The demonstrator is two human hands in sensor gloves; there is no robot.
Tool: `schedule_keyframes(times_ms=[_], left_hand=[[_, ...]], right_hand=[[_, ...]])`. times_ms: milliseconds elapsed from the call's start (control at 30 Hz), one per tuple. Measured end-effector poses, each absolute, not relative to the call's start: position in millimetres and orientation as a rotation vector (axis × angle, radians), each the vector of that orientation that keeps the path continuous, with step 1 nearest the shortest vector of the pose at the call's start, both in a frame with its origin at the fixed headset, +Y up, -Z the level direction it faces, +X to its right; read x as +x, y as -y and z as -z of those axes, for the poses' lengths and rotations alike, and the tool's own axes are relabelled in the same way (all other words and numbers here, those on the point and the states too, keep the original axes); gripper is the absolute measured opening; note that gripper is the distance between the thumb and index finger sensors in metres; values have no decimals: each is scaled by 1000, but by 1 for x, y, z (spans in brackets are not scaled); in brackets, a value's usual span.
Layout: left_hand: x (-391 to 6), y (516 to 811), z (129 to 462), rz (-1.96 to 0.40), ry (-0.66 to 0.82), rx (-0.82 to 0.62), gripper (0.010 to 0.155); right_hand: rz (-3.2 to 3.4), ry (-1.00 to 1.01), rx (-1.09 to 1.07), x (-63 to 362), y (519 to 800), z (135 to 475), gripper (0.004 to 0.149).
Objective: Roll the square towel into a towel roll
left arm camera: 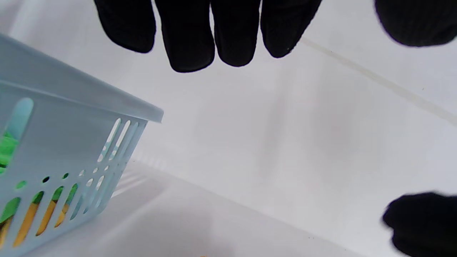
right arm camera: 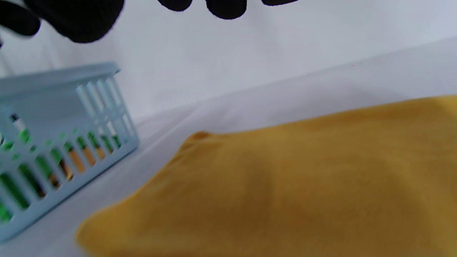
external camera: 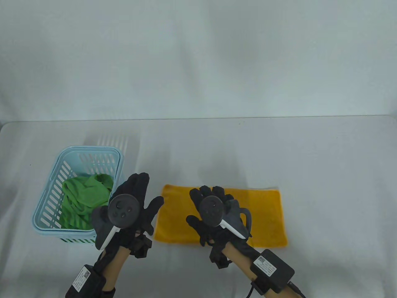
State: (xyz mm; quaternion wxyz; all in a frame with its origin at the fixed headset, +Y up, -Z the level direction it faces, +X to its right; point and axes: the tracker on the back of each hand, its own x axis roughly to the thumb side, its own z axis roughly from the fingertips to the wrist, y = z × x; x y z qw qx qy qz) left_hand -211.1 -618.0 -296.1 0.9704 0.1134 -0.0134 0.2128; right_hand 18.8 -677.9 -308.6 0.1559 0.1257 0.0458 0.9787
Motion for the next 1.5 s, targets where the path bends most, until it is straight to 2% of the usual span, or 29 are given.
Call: schedule_keyframes(times_ms=[400,567,767,967,1167,1500], left_hand=[[-220,613,295,-472,17,237,83],[-220,614,296,-473,18,224,83],[-219,614,296,-471,20,218,83],[-218,614,297,-467,21,216,83],[-218,615,297,-463,20,210,83],[-217,617,297,-455,16,200,83]], right_hand=[[-2838,-525,648,-62,738,301,73],[-2856,-576,620,-77,753,308,66],[-2884,-565,546,-85,759,317,58],[-2978,-570,492,-95,768,326,67],[-2931,-487,441,-94,764,332,45],[-2764,-555,389,-80,756,342,40]])
